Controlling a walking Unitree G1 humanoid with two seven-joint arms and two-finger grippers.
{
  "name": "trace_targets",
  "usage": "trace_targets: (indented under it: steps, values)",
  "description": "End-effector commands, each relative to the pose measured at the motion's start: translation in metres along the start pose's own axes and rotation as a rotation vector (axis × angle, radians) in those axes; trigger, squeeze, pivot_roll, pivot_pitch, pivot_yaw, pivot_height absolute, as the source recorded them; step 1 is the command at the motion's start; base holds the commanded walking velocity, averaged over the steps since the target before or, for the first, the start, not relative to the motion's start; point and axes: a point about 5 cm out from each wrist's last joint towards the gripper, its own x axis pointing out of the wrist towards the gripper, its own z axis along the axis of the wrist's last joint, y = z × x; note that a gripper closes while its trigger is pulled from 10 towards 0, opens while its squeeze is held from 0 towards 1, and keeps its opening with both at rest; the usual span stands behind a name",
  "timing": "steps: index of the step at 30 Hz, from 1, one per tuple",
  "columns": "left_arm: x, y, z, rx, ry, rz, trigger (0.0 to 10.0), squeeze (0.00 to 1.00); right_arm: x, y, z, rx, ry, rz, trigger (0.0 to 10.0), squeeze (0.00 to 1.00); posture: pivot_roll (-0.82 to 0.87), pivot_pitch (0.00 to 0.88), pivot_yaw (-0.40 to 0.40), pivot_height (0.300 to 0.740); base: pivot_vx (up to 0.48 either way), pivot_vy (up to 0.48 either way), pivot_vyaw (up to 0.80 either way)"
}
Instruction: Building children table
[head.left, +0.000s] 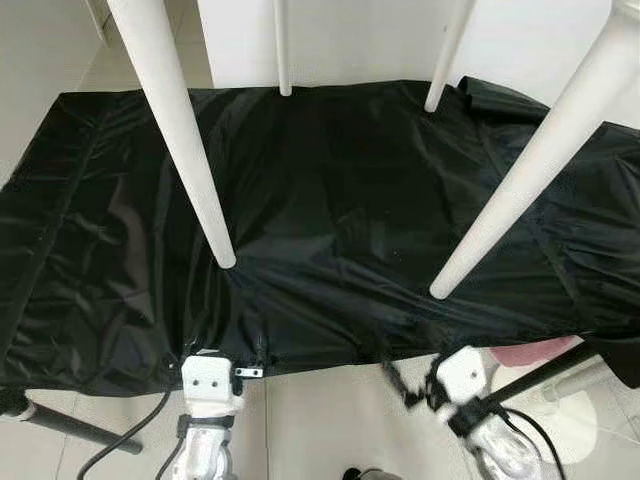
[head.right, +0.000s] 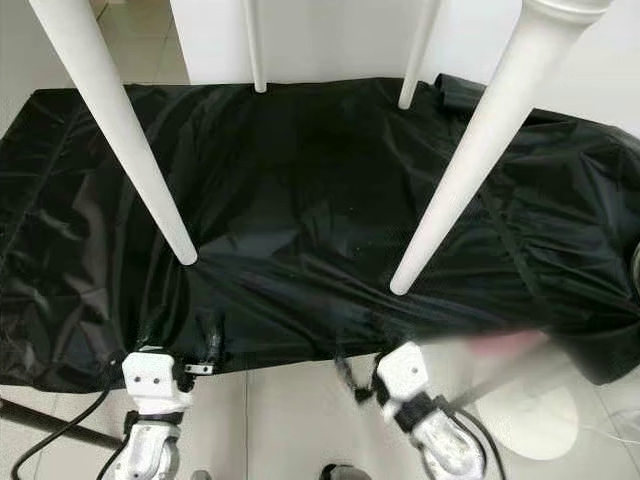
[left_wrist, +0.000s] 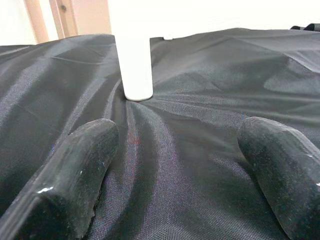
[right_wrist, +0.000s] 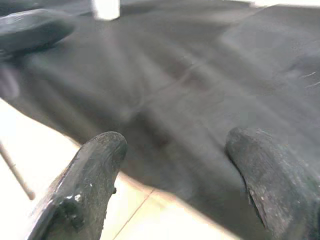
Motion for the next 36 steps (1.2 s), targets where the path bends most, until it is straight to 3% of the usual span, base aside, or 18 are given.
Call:
trace_targets:
  steps: [1,10,15,16,18,26,28,30,36]
  values:
    - [0.189,-0.031,0.188,0.1,-0.146,-0.422,10.0,0.0,-0.014,0.011,-0.009,0.004,0.033,0.103,10.0,0.0,0.06,0.141,0.029,0.74,0.0,0.0,0.0]
    - [0.192,-0.032,0.189,0.105,-0.146,-0.433,10.0,0.0,-0.023,0.011,-0.018,-0.043,0.076,0.115,10.0,0.0,0.05,0.136,0.043,0.74,0.0,0.0,0.0]
    - [0.192,-0.038,0.195,0.086,-0.175,-0.458,10.0,0.0,-0.053,0.029,-0.065,-0.026,0.326,0.282,10.0,0.0,0.05,0.13,0.042,0.74,0.0,0.0,0.0]
    - [0.192,-0.038,0.195,0.086,-0.175,-0.458,10.0,0.0,-0.053,0.029,-0.065,-0.026,0.326,0.282,10.0,0.0,0.05,0.13,0.042,0.74,0.0,0.0,0.0]
    - [0.194,-0.035,0.2,0.083,-0.189,-0.438,10.0,0.0,-0.053,0.026,-0.084,0.001,0.417,0.225,10.0,0.0,0.06,0.129,0.027,0.74,0.0,0.0,0.0]
    - [0.198,-0.029,0.203,0.099,-0.2,-0.41,10.0,0.0,-0.043,0.015,-0.096,0.055,0.467,0.1,10.0,0.0,0.08,0.126,0.004,0.74,0.0,0.0,0.0]
    - [0.202,-0.024,0.207,0.102,-0.212,-0.381,10.0,0.0,-0.036,0.003,-0.111,0.206,0.561,-0.064,10.0,0.0,0.08,0.122,-0.012,0.74,0.0,0.0,0.0]
    - [0.204,-0.02,0.211,0.106,-0.226,-0.362,10.0,0.0,-0.034,0.002,-0.125,0.316,0.676,-0.165,10.0,0.0,0.09,0.121,-0.021,0.74,0.0,0.0,0.0]
    - [0.204,-0.02,0.21,0.079,-0.212,-0.354,10.0,0.0,-0.038,0.01,-0.139,0.418,0.82,-0.267,10.0,0.0,0.11,0.116,-0.04,0.74,0.0,0.0,0.0]
